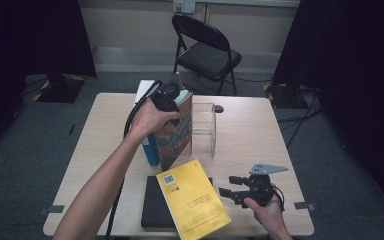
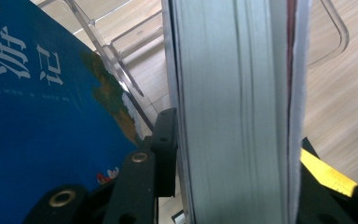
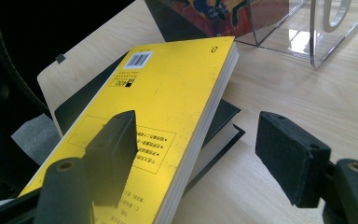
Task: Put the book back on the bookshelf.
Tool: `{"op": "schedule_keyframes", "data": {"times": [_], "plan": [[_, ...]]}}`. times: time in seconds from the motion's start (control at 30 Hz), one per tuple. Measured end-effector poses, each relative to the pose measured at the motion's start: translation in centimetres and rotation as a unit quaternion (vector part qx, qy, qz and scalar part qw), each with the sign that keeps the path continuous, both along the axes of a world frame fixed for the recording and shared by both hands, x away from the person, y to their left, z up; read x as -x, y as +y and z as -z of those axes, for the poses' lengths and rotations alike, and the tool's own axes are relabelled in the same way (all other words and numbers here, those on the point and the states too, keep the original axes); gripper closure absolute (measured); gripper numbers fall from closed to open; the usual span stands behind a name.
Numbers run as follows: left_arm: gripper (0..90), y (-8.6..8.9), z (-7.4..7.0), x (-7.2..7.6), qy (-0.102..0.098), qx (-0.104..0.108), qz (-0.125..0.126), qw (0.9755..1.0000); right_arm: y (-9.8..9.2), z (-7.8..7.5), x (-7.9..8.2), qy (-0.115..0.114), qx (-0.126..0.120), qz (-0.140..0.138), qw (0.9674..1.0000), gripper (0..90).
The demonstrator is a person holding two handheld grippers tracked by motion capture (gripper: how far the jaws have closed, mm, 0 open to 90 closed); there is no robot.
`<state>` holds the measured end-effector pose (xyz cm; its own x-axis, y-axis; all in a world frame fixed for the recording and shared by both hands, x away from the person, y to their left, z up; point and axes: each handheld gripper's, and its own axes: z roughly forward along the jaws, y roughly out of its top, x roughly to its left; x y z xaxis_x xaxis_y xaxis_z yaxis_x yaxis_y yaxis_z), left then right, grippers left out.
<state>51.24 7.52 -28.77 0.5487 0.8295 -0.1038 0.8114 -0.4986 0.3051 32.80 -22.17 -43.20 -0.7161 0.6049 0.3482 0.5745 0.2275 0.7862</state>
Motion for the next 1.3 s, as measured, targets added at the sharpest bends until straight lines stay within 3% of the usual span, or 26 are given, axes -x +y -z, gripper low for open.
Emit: {"op": "schedule_keyframes", "data": {"times": [0.07, 0.23, 0.27, 0.53, 0.77, 0.97, 1.3], "plan": [[71.7, 0.0, -0.1, 0.0, -0.008, -0.01, 0.002, 0.9999, 0.0, 0.0, 0.0, 0.001, 0.0, 0.0, 1.0, 28.9], [73.9, 0.2, -0.2, -0.3, -0.001, -0.017, 0.002, 0.9998, 0.0, 0.1, 0.0, 0.002, 0.0, -0.001, 1.0, 28.9], [74.0, 0.2, -0.1, -0.2, 0.003, -0.009, -0.004, 0.9999, 0.1, 0.1, 0.0, 0.003, 0.001, -0.001, 1.0, 28.9], [74.2, 0.3, -0.3, -0.9, 0.008, -0.015, 0.0, 0.9999, 0.2, 0.3, -0.1, 0.007, 0.003, -0.004, 1.0, 28.9], [74.2, 0.5, -0.7, -1.9, 0.012, 0.001, -0.032, 0.9994, -0.1, 0.2, -0.1, 0.007, 0.001, -0.001, 1.0, 28.9], [74.1, -0.2, -0.9, -2.7, 0.011, -0.001, -0.064, 0.9979, -0.1, 0.1, -0.1, 0.005, 0.0, -0.002, 1.0, 28.9], [74.0, -0.4, -0.2, -3.8, 0.017, 0.006, -0.095, 0.9953, -0.3, 0.1, -0.1, 0.005, -0.002, -0.002, 1.0, 28.9]]}}
